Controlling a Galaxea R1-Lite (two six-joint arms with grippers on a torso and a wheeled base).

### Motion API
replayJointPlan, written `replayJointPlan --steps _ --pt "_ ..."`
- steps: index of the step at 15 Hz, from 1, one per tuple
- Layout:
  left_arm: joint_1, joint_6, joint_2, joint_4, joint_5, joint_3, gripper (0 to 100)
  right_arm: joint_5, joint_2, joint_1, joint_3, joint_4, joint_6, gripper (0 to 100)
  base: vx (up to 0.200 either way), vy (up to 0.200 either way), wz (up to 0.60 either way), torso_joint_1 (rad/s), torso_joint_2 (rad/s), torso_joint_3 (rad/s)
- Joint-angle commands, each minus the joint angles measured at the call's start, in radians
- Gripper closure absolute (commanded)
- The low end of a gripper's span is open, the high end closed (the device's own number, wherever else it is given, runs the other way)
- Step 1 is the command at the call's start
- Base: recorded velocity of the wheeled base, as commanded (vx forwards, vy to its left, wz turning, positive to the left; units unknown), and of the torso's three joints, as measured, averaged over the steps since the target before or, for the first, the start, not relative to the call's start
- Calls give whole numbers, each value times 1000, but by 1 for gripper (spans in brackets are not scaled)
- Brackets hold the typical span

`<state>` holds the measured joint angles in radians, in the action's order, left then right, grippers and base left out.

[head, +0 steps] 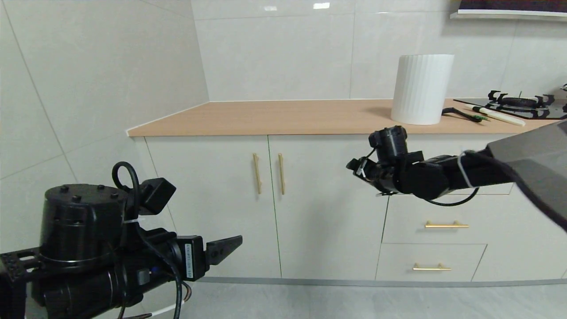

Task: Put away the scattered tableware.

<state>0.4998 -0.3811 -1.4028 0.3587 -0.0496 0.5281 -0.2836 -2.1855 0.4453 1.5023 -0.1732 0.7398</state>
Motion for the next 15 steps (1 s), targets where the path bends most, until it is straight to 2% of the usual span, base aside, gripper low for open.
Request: replayJointPlan --steps 1,2,5,7,9,11,12,14,15 --pt "-67 42 99 -1 0 23 0 1 319 35 -248 -3 -97 0 0 0 0 0 0 0" --pt "-93 85 157 -1 0 24 0 0 463 41 -369 -12 -134 0 0 0 0 0 0 0" --pt "-95 194 304 -20 -3 12 0 -40 782 32 -562 -14 -220 0 0 0 0 0 0 0" --pt "-95 200 406 -26 -4 -10 0 -109 994 -8 -682 -14 -364 0 0 0 0 0 0 0" --pt "-96 205 542 -41 -33 -65 0 -103 1261 -86 -803 -9 -525 0 0 0 0 0 0 0" --pt "-96 229 670 -107 -70 -85 0 -100 1448 -131 -883 8 -616 0 0 0 0 0 0 0" --pt "-96 258 814 -224 -92 -82 0 -109 1604 -195 -935 84 -700 0 0 0 0 0 0 0" --pt "-106 306 998 -386 -95 -59 0 -109 1811 -278 -965 231 -718 0 0 0 0 0 0 0" --pt "-150 338 1079 -457 -93 -45 0 -109 1923 -287 -965 322 -720 0 0 0 0 0 0 0"
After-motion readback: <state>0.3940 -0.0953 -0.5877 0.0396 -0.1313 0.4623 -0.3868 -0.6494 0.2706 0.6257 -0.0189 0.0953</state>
